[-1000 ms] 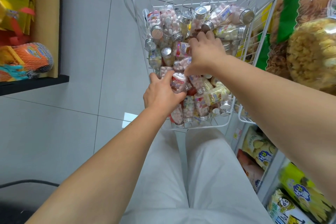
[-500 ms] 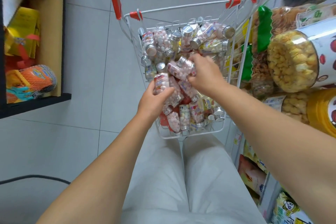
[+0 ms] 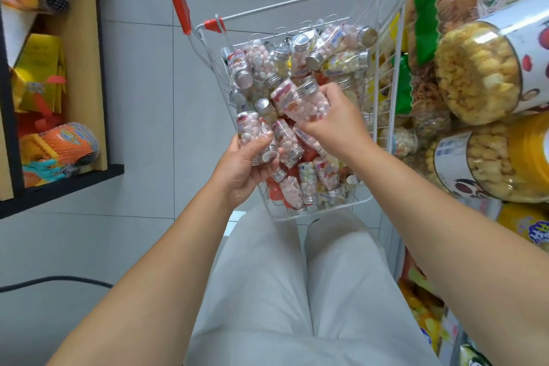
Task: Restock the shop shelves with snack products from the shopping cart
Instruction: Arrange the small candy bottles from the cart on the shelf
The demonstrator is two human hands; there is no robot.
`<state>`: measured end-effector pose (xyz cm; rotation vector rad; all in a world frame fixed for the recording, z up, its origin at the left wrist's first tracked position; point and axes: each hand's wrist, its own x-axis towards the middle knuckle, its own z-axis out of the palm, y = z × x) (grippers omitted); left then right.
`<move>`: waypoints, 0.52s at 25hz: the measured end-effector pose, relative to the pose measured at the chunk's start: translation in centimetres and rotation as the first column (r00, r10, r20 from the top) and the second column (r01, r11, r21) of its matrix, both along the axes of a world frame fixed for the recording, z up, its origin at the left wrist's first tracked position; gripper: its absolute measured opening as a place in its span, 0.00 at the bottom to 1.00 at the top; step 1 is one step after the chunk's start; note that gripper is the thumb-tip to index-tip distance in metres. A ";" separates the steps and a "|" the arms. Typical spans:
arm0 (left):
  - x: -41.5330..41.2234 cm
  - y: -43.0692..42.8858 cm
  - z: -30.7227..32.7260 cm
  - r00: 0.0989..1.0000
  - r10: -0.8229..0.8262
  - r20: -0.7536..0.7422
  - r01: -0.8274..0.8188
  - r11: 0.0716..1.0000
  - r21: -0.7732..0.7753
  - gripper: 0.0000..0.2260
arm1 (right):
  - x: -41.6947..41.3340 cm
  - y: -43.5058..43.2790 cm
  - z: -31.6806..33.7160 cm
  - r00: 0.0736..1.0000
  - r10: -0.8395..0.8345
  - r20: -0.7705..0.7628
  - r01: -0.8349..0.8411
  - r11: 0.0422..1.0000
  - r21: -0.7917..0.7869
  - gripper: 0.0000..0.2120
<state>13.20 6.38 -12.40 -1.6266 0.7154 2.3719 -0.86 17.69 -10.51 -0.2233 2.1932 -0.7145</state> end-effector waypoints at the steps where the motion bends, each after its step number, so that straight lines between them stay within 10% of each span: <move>1: -0.4 0.1 0.8 1.000 0.007 -0.008 -0.007 1.000 0.005 0.13 | 0.0 0.7 2.2 0.993 -0.078 0.086 0.084 0.995 -0.063 0.22; 7: -4.2 0.9 8.3 0.957 -0.231 -0.175 0.229 0.973 -0.032 0.36 | 0.2 5.8 12.1 0.951 -0.248 0.185 0.267 0.960 -0.089 0.45; 13: -7.2 4.7 17.2 0.761 -0.567 -0.315 0.541 0.823 -0.174 0.22 | -0.4 12.8 22.0 0.933 -0.338 0.120 0.359 0.877 -0.320 0.18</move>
